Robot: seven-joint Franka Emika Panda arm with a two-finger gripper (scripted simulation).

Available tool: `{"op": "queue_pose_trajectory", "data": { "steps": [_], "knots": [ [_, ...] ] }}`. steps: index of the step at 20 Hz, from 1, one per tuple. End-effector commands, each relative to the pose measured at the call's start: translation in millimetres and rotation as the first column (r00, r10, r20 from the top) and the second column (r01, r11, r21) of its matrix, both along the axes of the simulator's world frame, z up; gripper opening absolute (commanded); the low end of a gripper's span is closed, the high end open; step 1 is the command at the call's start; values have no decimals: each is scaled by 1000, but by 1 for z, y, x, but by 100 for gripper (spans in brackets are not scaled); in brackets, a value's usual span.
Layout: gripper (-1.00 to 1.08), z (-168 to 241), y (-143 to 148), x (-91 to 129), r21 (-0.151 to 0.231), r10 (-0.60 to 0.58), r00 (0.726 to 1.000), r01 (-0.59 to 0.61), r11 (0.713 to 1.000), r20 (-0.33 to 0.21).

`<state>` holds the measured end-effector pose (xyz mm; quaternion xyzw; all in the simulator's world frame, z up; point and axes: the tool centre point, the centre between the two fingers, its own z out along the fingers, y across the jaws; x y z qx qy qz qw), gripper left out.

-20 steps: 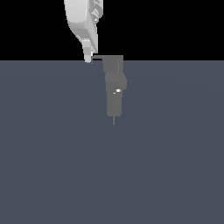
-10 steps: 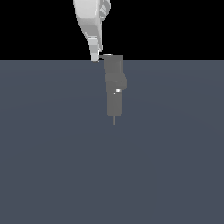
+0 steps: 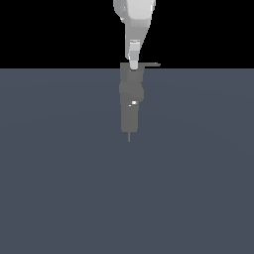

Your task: Turn on the faucet by rotating a designated handle.

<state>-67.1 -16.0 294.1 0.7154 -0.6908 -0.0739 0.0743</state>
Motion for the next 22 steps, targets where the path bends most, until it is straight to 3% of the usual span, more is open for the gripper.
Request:
{"op": "queue_pose_trajectory", "data": {
  "steps": [1,2,3,22],
  "knots": [
    [-100,4,-40,1,-5,-41,999,41,999,13],
    [-100,4,-40,1,-5,-41,999,41,999,13],
    [-100,0,-14,0,-2,-7,1000,7,1000,2],
    [-100,-6,-72,42,-4,-25,1000,25,1000,8]
  ]
}}
